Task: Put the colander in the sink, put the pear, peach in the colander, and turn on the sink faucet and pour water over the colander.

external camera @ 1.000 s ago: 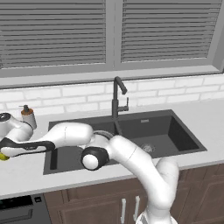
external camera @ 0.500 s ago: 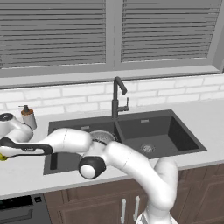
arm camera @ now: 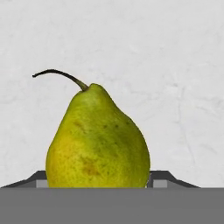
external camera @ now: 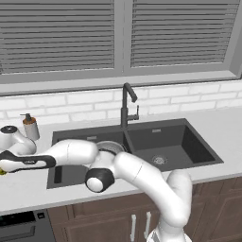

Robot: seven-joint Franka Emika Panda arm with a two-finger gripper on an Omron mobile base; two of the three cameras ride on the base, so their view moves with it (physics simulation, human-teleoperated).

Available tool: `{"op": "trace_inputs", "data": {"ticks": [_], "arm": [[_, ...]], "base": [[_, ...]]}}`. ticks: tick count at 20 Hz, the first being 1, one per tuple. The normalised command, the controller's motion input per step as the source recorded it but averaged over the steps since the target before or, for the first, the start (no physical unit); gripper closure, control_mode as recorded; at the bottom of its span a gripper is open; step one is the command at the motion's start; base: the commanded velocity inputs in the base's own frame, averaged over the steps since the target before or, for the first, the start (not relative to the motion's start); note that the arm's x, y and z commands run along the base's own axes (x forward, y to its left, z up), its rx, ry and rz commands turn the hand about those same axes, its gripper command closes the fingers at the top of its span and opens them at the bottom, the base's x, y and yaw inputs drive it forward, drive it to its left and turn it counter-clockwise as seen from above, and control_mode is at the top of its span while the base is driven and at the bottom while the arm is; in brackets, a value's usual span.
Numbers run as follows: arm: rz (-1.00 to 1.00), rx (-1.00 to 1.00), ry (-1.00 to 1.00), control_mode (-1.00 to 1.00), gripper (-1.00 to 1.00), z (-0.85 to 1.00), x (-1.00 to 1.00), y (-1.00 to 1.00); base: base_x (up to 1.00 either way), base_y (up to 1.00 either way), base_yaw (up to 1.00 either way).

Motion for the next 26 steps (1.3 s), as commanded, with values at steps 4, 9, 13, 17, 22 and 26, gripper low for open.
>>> {"op": "trace_inputs", "data": {"ticks": [4, 9, 13, 17, 22, 26], "arm": [[0.0, 0.0, -0.01, -1.0, 1.0, -0.07, 0.0, -0.03], [0.0, -0.01, -0.14, -1.0, 1.0, 0.36, 0.0, -0.43], [-0.03, -0.06, -0.15, -1.0, 1.0, 0.52, 0.0, -0.88], [-0.08, -0.03, -0.02, -1.0, 1.0, 0.34, 0.0, -1.0], [-0.08, -0.01, 0.0, -1.0, 1.0, 0.04, 0.0, -1.0], [-0.04, -0.03, -0.07, -1.0, 1.0, 0.0, 0.01, -1.0]], "base": [[0.0, 0.0, 0.0], [0.0, 0.0, 0.0], [0.0, 0.0, 0.0], [0.0, 0.0, 0.0], [0.0, 0.0, 0.0], [0.0, 0.0, 0.0]]}}
